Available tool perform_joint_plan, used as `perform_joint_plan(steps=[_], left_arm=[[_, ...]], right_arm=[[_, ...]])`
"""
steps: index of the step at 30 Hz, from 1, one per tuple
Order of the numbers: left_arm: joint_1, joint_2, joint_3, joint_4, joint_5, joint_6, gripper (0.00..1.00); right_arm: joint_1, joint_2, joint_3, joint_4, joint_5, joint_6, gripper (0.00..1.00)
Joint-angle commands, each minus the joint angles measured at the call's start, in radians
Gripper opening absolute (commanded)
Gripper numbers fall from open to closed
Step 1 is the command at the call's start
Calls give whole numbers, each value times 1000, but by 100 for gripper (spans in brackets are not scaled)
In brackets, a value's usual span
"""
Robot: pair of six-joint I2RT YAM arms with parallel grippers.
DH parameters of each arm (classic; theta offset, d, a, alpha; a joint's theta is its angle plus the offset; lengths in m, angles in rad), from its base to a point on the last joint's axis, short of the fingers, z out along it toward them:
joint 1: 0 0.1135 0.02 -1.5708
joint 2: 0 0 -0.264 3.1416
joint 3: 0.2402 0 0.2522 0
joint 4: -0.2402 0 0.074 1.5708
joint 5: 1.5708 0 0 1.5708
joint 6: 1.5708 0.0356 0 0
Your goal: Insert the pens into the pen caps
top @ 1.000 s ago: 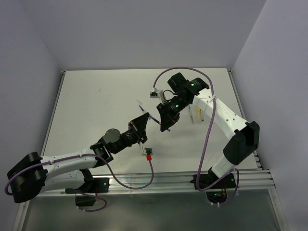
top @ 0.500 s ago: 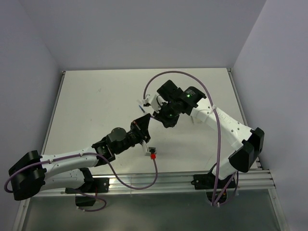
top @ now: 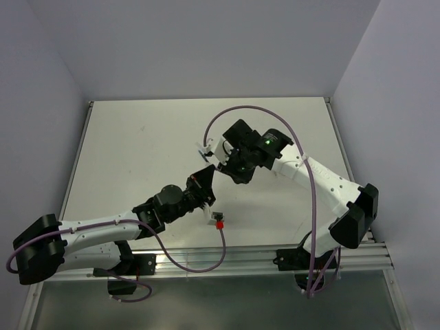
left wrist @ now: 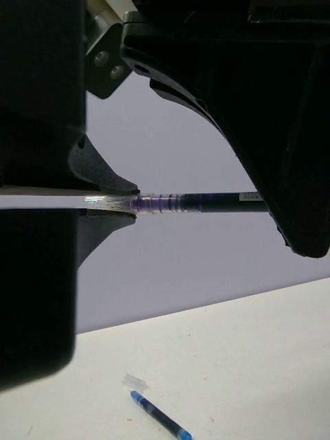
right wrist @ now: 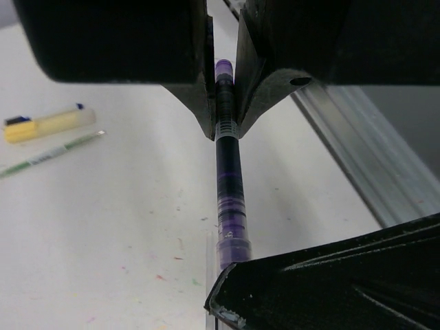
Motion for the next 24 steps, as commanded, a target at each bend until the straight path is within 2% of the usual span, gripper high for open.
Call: perform_joint_plan(steps=[1, 5, 16, 19, 24], left_arm=[[-91, 11, -37, 5, 272, 60, 0], [-91, 13, -41, 20, 247, 78, 0], [-53, 22, 22, 1, 175, 84, 13], [-38, 8, 24, -24, 183, 93, 21], [-32, -12, 16, -65, 198, 107, 41]], right_arm=[[-41, -42, 57, 390, -226, 49, 0], [-93, -54, 37, 389, -323, 46, 0], [-183, -82, -34, 409, -409, 95, 0], [-222, -94, -41, 425, -449, 122, 0], [-263, -105, -40, 464, -483, 155, 0]])
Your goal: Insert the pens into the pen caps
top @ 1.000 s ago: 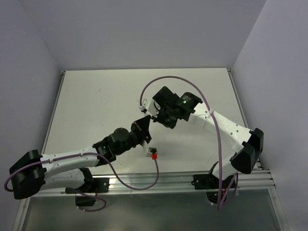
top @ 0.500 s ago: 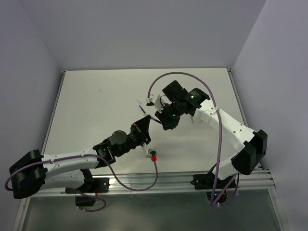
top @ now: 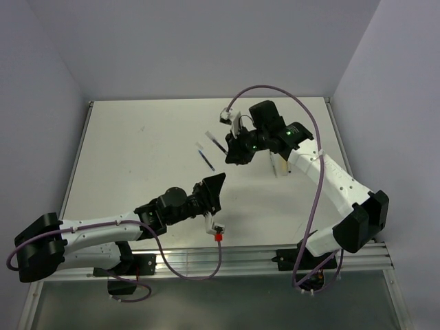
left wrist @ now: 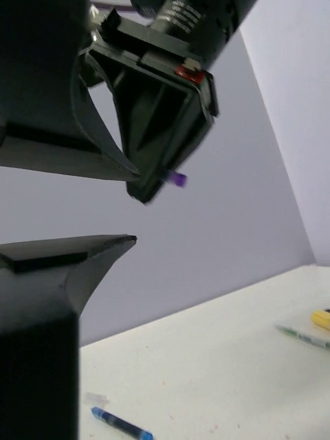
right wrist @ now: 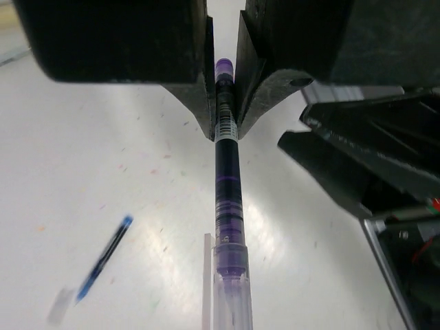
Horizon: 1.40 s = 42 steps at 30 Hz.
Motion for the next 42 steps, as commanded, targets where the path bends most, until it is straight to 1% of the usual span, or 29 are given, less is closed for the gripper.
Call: perform_joint_plan(steps=[1, 4, 5, 6, 7, 8, 9, 10, 11, 12, 13, 14, 15, 16, 17, 18, 19, 20, 21, 23, 25, 26, 27, 28, 30, 31, 32, 40, 42], left_arm=[[-3, -24, 6, -55, 92, 14, 42], [-3, -45, 7, -71, 82, -14, 43], [-3, -54, 20, -89, 76, -104, 43], [-3, -62, 76, -120, 66, -178, 43], [0, -71, 119, -211, 31, -376, 43], [6, -68, 168, -254, 15, -492, 43], [37, -58, 279, -300, 0, -613, 43], [63, -51, 341, -386, 16, -865, 43], [102, -45, 406, -438, 50, -992, 43], [208, -32, 519, -471, 97, -1118, 44], [263, -24, 564, -488, 177, -1344, 45], [323, -16, 631, -514, 220, -1443, 45], [422, -1, 656, -511, 251, -1534, 45], [460, 8, 679, -508, 289, -1685, 45], [494, 19, 702, -500, 306, -1749, 46], [540, 36, 743, -473, 332, -1883, 47], [555, 47, 780, -445, 386, -1933, 48], [566, 57, 797, -427, 392, -1981, 49], [571, 79, 813, -413, 394, -2066, 50], [571, 105, 845, -396, 386, -2133, 51], [569, 140, 889, -388, 380, -2212, 56], [571, 154, 914, -388, 372, -2239, 56], [571, 180, 929, -405, 365, -2298, 57], [571, 195, 943, -419, 357, -2320, 58], [571, 244, 991, -456, 351, -2366, 58], [571, 260, 1007, -488, 348, -2401, 56], [571, 274, 1026, -515, 348, -2414, 56], [569, 321, 1023, -507, 377, -2483, 48], [569, 326, 1014, -500, 383, -2493, 47]], right_arm=[[-23, -53, 33, 178, -61, 45, 0], [-44, -58, 38, 200, -77, 71, 0], [-52, -65, 32, 221, -81, 88, 0], [-69, -72, 25, 235, -82, 97, 0], [-78, -81, 16, 255, -82, 109, 0], [-90, -102, -10, 297, -76, 143, 0], [-113, -111, -19, 316, -76, 157, 0], [-124, -116, -25, 328, -79, 167, 0], [-133, -119, -28, 341, -82, 189, 0], [-141, -121, -30, 345, -91, 197, 0], [-150, -122, -31, 353, -94, 201, 0], [-153, -122, -30, 355, -96, 204, 0], [-155, -124, -28, 356, -94, 207, 0], [-153, -125, -28, 359, -91, 209, 0], [-153, -127, -28, 359, -91, 212, 0], [-153, -128, -25, 361, -85, 215, 0], [-153, -128, -21, 361, -79, 220, 0], [-153, -127, -16, 359, -79, 224, 0], [-153, -125, -10, 359, -67, 227, 0], [-152, -124, -2, 359, -62, 236, 0], [-152, -124, 1, 359, -56, 243, 0], [-150, -122, 2, 359, -51, 244, 0], [-147, -122, 2, 359, -48, 244, 0], [-144, -121, 4, 359, -38, 244, 0], [-127, -119, 5, 358, -10, 237, 0], [-123, -116, 7, 358, -1, 232, 0], [-115, -115, 8, 358, 11, 230, 0], [-80, -102, 21, 353, 36, 223, 0], [-78, -99, 21, 353, 44, 223, 0]])
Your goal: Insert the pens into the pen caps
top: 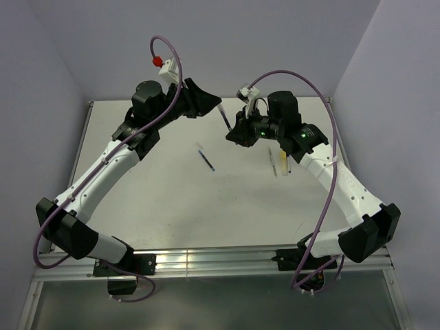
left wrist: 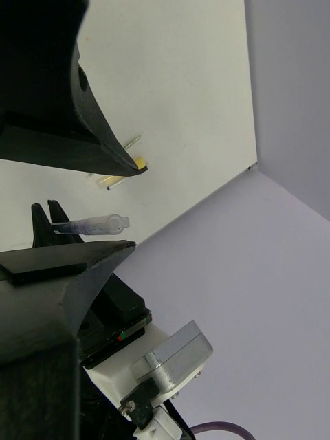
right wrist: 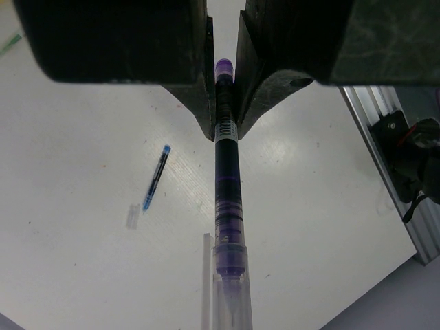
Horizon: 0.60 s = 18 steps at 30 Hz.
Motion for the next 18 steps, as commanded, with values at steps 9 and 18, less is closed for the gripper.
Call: perform_joint_plan(steps=[9, 18], left_arm=[[-13, 12, 18, 62, 55, -85, 44], [-23, 6, -15, 89, 87, -93, 11]], right_arm=[[24, 9, 57, 36, 31, -12, 0], [29, 5, 55, 29, 22, -20, 0]])
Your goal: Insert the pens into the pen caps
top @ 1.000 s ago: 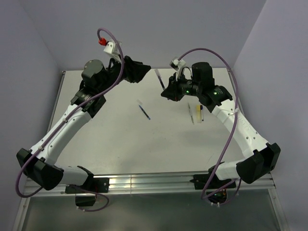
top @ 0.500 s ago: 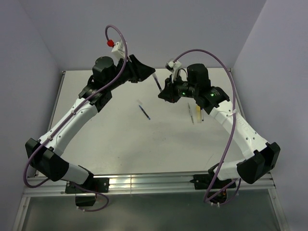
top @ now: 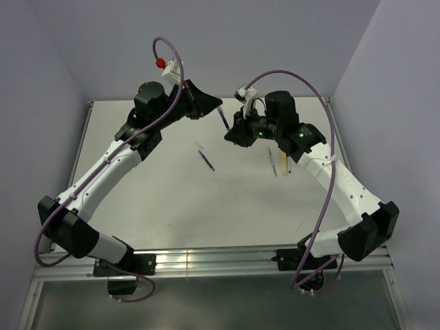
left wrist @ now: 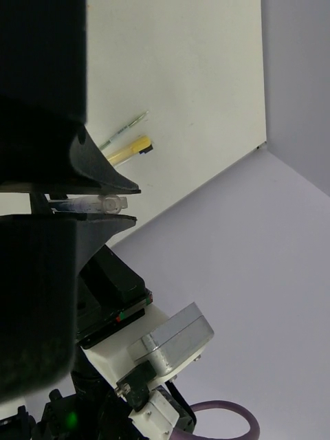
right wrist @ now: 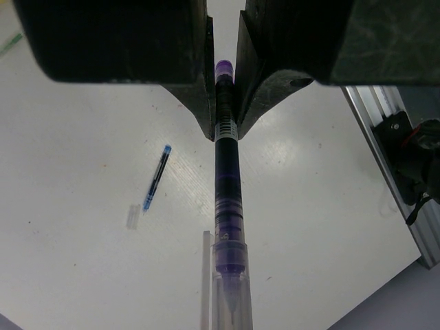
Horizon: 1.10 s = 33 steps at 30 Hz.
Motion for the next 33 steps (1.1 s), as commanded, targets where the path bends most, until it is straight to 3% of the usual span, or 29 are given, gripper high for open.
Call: perform_joint_plan(steps=[1, 6, 13, 18, 21, 23, 29, 31, 33], left_arm=[[-11, -8, -15, 63, 55, -19, 8], [-10, -17, -81, 80, 102, -39, 0], [-5, -5, -191, 256, 419, -45, 0], [-4, 38, -284, 518, 686, -241, 0], [-8, 73, -358, 804, 786, -414, 0], [-17, 102, -374, 883, 820, -514, 0], [-50, 90, -413, 770, 859, -446, 0], [-50, 83, -426, 718, 836, -420, 0], [-51, 52, -418, 553, 790, -311, 0]], right_arm=[[10, -9, 47, 29, -1, -11, 0], [10, -9, 71, 20, -73, -28, 0], [-4, 11, 137, -46, -347, -123, 0], [-45, 17, 180, -72, -539, -155, 0], [-59, 23, 197, -72, -621, -155, 0], [-62, 28, 206, -72, -660, -151, 0], [-77, 29, 229, -72, -694, -120, 0], [-80, 23, 231, -72, -644, -106, 0], [-80, 18, 226, -63, -590, -85, 0]])
